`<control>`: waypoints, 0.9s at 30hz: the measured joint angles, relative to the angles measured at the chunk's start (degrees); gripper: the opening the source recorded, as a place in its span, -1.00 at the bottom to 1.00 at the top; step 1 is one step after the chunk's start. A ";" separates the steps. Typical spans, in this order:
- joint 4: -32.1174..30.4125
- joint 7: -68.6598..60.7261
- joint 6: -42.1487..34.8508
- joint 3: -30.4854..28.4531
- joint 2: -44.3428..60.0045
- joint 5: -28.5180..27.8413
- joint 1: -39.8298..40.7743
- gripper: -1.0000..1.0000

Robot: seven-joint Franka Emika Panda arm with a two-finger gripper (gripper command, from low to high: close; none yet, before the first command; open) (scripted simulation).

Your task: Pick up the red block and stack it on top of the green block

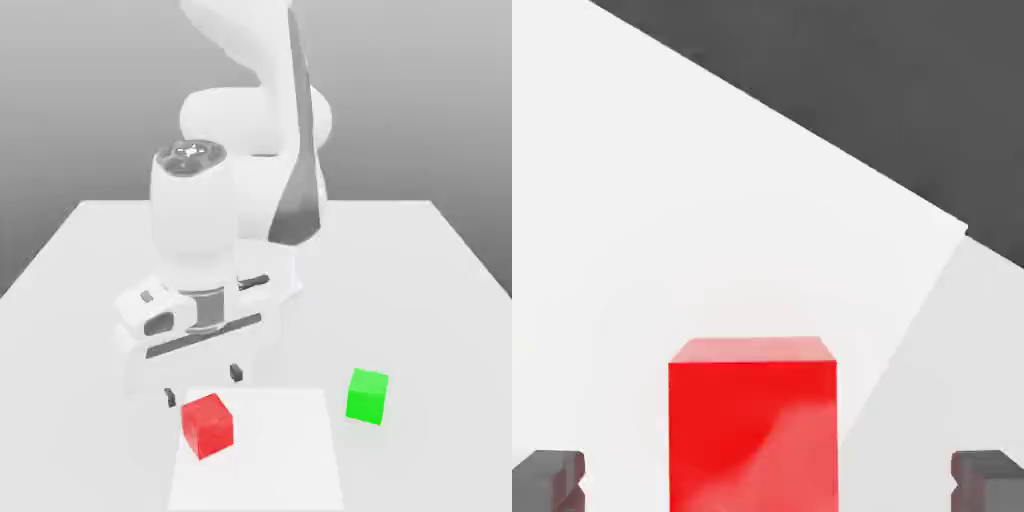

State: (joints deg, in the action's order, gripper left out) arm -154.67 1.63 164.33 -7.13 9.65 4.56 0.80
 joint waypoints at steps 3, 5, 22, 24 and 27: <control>0.79 -1.70 4.74 2.34 5.64 2.11 1.85 -1.00; 0.79 -1.69 4.72 2.34 5.64 2.10 1.85 -1.00; -2.73 4.99 -7.09 2.92 -9.72 -5.79 -4.93 -1.00; -3.34 5.63 -7.61 3.69 -10.86 -6.20 -7.12 -1.00; -4.26 6.32 -8.36 5.07 -12.54 -6.42 -10.22 -1.00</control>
State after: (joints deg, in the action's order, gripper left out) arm -158.93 7.95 155.96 -2.05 -2.89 -1.86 -9.42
